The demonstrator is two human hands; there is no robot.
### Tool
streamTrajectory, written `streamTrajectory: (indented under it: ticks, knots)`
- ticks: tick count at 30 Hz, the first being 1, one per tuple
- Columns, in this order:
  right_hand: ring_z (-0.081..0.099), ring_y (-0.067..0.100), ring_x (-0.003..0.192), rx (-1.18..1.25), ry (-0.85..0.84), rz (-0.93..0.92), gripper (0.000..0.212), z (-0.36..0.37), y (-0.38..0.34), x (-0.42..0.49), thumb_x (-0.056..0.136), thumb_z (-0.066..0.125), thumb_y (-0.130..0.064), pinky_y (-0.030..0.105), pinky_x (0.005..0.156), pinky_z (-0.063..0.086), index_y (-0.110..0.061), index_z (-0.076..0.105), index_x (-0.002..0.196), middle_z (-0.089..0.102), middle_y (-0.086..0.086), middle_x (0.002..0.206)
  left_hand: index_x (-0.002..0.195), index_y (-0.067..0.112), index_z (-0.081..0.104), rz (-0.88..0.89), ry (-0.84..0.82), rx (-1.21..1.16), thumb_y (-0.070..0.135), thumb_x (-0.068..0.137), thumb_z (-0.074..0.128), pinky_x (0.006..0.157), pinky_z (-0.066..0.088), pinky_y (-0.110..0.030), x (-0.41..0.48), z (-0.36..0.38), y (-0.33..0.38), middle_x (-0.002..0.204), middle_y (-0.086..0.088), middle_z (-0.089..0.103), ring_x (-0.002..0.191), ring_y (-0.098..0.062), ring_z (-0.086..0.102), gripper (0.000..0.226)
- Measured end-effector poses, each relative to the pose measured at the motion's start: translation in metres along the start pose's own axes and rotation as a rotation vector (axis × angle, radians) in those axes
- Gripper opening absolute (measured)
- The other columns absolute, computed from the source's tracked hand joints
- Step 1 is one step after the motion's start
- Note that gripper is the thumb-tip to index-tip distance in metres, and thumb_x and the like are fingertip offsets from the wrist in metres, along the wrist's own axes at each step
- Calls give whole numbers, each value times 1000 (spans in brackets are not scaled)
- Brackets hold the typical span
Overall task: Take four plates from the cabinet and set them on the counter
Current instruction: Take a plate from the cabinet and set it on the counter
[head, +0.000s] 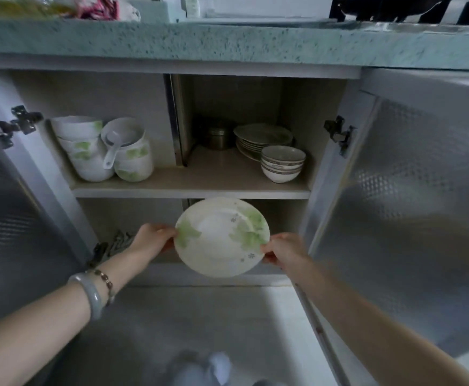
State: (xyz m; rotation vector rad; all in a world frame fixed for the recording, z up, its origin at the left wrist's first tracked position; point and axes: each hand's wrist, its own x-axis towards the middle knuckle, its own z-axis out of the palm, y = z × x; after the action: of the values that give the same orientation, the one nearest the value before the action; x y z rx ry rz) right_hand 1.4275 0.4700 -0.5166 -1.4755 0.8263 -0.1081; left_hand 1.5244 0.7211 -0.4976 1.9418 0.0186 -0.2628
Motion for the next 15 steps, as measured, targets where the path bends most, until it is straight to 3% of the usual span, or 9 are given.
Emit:
streamTrajectory:
  ticks: [2,5,7,12,15]
  knots:
    - [69,36,87,17,-26,0,18,-9,-12,-19,72,68,14,45,76,59,-1,62,79,69,24,94,71,1,63,-14,-11,-40,6,85,63,44,42,-18,-12,-5,12,55,-9,57,49,-17,54,15]
    - [67,30,87,24,-48,5,18,-22,-26,-35,74,66,14,32,58,56,-1,62,84,68,20,97,72,3,60,-60,-38,-156,3,84,63,48,40,-24,-24,-5,17,57,-12,53,47,-19,50,12]
    - [67,31,90,18,-38,29,19,-26,-31,-34,76,64,15,30,54,55,-1,62,86,67,20,99,75,3,61,-101,-73,-234,3,83,64,51,43,-26,-25,-1,18,58,-11,57,48,-19,54,9]
    - [65,36,97,-32,13,66,22,-22,-37,-7,77,59,18,42,75,58,-4,57,80,65,22,104,87,3,64,-129,-151,-228,5,83,66,62,47,-32,-7,7,13,73,-15,65,64,-24,59,4]
    - [67,33,88,-86,38,112,20,-20,-48,5,78,62,15,42,73,59,-4,58,81,66,19,98,83,7,63,-149,-210,-195,5,84,65,57,50,-26,11,5,22,73,-12,66,59,-19,61,3]
